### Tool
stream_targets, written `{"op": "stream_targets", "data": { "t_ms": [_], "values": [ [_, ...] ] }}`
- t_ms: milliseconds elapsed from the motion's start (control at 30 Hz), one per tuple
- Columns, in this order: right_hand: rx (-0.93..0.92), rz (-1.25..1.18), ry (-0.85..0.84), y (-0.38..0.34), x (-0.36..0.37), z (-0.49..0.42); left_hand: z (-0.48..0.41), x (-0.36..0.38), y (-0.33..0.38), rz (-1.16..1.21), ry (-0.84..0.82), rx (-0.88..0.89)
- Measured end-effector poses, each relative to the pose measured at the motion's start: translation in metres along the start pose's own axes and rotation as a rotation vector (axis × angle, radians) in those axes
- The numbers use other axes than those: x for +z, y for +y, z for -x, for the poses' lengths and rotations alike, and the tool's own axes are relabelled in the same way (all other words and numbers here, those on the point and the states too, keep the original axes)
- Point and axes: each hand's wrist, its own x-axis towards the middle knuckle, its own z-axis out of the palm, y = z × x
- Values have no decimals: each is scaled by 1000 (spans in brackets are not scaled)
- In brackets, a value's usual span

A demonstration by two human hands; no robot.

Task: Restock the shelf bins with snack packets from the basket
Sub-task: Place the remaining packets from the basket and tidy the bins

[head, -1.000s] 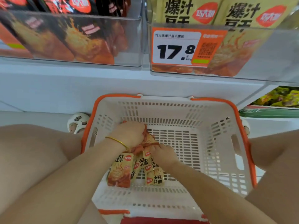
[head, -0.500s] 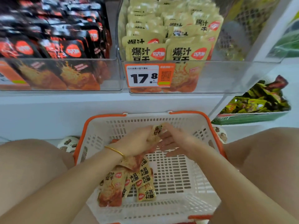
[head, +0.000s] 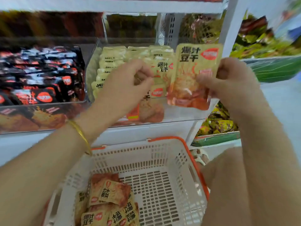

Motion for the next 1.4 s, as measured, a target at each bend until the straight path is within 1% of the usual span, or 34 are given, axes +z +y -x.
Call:
{"op": "stream_targets", "data": {
  "t_ms": [33,67,100,133,200,300,367,433,500,600,667,733,800,867,933,1000,1067,1100,1133,1167,1233,1267,1333,1400],
  "values": [
    [-59,113,67,-4,0,-19,-12,-1,1,-137,29,82],
    [-103,246,102,-5,3,-38,-25,1,-2,-261,11,134],
    [-119,381,97,-2,9,-58,-37,3,-6,-381,-41,157],
    [-92,494,58,2,17,-76,-46,6,-10,-482,-116,152],
    [60,615,-76,16,39,-104,-58,12,-14,-579,-247,113],
    [242,594,-255,43,67,-128,-65,23,-19,-664,-393,67],
    [275,569,-269,52,74,-134,-65,27,-21,-688,-436,32],
    [287,570,-242,56,77,-137,-67,26,-22,-682,-446,9],
    [327,510,-247,57,79,-139,-68,26,-24,-659,-448,-5],
    [360,449,-263,59,84,-140,-68,27,-27,-635,-437,-6],
    [402,464,-312,57,88,-138,-67,27,-28,-627,-429,-4],
    [445,424,-342,56,90,-138,-68,29,-31,-607,-415,-5],
    [463,398,-324,55,90,-138,-67,28,-35,-577,-358,16],
    [444,385,-306,54,86,-136,-63,26,-37,-541,-236,98],
    [388,385,-251,50,78,-132,-51,21,-35,-516,-92,189],
    [260,418,-143,35,65,-113,-26,13,-28,-438,28,277],
    [52,372,-57,12,51,-73,8,2,-27,-346,69,372],
    [-41,336,-68,-1,46,-46,28,-1,-35,-325,59,417],
    [-93,299,-141,-9,46,-18,50,-4,-47,-328,29,441],
    [-108,265,-266,-13,53,7,71,-5,-62,-351,-14,437],
    [-67,300,-595,-4,84,47,107,-6,-98,-449,-159,355],
    [-69,395,-768,7,108,61,120,-3,-116,-520,-273,279],
    [-56,623,-1050,44,161,82,134,3,-147,-657,-516,51],
    [-25,742,-1250,99,211,106,137,7,-168,-749,-636,-118]
  ]
}}
